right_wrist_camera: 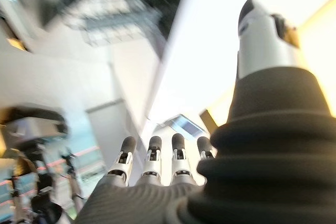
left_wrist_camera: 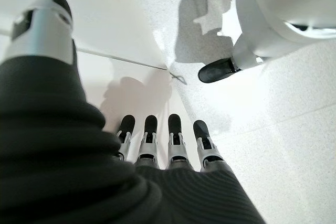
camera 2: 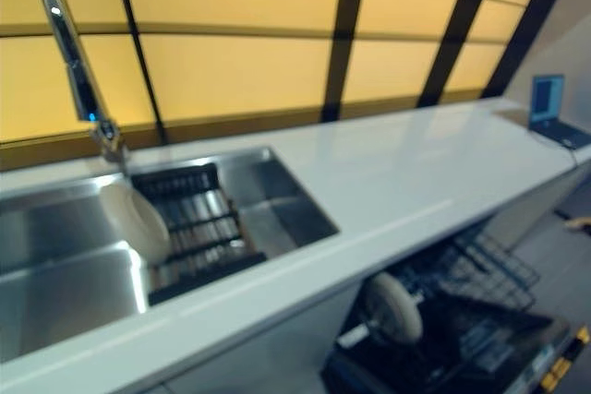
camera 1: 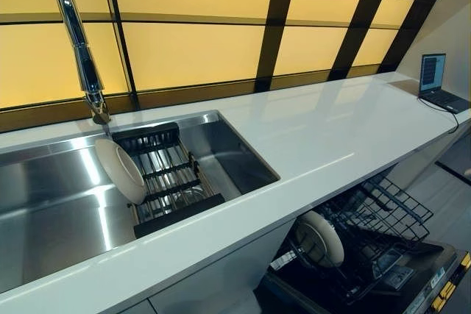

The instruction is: Take plates into dishwasher

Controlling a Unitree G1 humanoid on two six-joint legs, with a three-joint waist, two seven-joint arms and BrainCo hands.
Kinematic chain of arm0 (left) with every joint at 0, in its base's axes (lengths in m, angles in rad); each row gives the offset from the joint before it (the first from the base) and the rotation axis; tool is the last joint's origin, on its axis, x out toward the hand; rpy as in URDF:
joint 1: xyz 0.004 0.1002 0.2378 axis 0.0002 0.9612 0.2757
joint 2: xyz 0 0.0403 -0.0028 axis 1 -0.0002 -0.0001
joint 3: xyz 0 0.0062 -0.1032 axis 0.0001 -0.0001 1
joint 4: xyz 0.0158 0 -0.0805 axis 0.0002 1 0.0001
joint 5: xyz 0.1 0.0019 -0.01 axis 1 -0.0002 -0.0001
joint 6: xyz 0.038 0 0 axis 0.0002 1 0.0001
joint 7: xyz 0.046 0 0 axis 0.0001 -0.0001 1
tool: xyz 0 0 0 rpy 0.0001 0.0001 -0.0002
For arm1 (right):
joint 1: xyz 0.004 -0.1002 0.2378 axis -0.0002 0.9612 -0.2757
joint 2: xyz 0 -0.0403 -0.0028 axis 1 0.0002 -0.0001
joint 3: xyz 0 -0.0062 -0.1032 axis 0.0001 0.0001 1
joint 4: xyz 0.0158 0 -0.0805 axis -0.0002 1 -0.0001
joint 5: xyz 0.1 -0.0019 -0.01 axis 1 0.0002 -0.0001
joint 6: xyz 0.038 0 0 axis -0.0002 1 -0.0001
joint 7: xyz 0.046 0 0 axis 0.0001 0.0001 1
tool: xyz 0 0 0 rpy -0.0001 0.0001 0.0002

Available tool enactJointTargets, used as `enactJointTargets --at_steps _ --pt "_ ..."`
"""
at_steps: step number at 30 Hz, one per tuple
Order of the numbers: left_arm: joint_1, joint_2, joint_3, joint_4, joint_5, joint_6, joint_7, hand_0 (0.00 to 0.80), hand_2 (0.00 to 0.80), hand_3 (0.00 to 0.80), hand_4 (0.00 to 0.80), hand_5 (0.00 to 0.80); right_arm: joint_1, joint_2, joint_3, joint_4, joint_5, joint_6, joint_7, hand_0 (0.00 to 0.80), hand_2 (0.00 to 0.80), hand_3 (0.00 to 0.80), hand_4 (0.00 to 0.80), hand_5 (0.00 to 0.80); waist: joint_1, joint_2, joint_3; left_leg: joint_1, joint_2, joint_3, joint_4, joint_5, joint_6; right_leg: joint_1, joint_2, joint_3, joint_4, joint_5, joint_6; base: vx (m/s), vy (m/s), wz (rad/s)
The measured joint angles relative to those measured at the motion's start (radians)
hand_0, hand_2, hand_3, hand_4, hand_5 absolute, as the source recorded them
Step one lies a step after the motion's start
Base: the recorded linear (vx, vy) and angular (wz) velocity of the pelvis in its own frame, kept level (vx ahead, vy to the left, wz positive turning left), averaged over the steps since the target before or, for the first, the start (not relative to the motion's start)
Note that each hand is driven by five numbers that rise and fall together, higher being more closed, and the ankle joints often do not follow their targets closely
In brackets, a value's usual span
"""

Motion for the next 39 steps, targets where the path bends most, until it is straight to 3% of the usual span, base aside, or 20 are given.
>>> enactJointTargets --at_steps 6,16,23,32,39 --pt "-0.004 0.0 0.0 0.029 0.0 -0.004 0.001 0.0 0.0 0.0 0.0 0.0 -0.263 -0.022 0.209 -0.008 0.031 -0.009 -0.043 0.0 0.0 0.0 0.0 0.0 0.033 -0.01 -0.011 -0.001 0.0 -0.008 0.0 0.0 0.001 0.004 -0.003 -0.011 0.002 0.0 0.0 0.009 0.003 0.02" --pt "0.006 0.0 -0.01 0.041 -0.001 -0.015 -0.006 0.0 0.0 0.0 0.0 0.0 -0.532 0.013 0.469 -0.134 0.013 -0.149 -0.165 0.0 0.0 0.0 0.0 0.0 0.114 -0.001 -0.02 -0.016 -0.01 -0.08 0.002 0.01 0.009 0.029 -0.022 -0.083 0.0 -0.011 -0.001 0.017 0.013 0.21" --pt "0.02 -0.004 -0.017 0.04 -0.001 -0.022 -0.006 0.0 0.0 0.0 0.0 0.0 -0.582 0.095 0.527 -0.2 -0.124 -0.255 -0.199 0.0 0.0 0.0 0.0 0.0 0.17 -0.01 -0.02 -0.026 -0.023 -0.149 0.003 0.019 0.012 0.06 -0.037 -0.142 0.002 -0.026 0.006 0.017 -0.001 0.31" --pt "0.024 0.001 -0.016 0.038 -0.002 -0.023 -0.002 0.0 0.0 0.0 0.0 0.0 -0.709 0.199 0.751 -0.277 -0.374 -0.44 -0.2 0.0 0.0 0.0 0.0 0.0 0.224 -0.044 0.0 -0.055 -0.029 -0.22 0.006 0.034 0.01 0.072 -0.043 -0.197 0.002 -0.043 0.012 0.019 -0.012 0.24" --pt "0.024 0.01 -0.015 0.038 -0.002 -0.026 -0.001 0.0 0.0 0.0 0.0 0.0 -0.802 0.202 0.852 -0.356 -0.599 -0.586 -0.252 0.0 0.0 0.0 0.0 0.0 0.27 -0.077 0.028 -0.078 -0.033 -0.257 0.006 0.041 0.009 0.072 -0.045 -0.234 0.002 -0.048 0.01 0.006 -0.027 0.19"
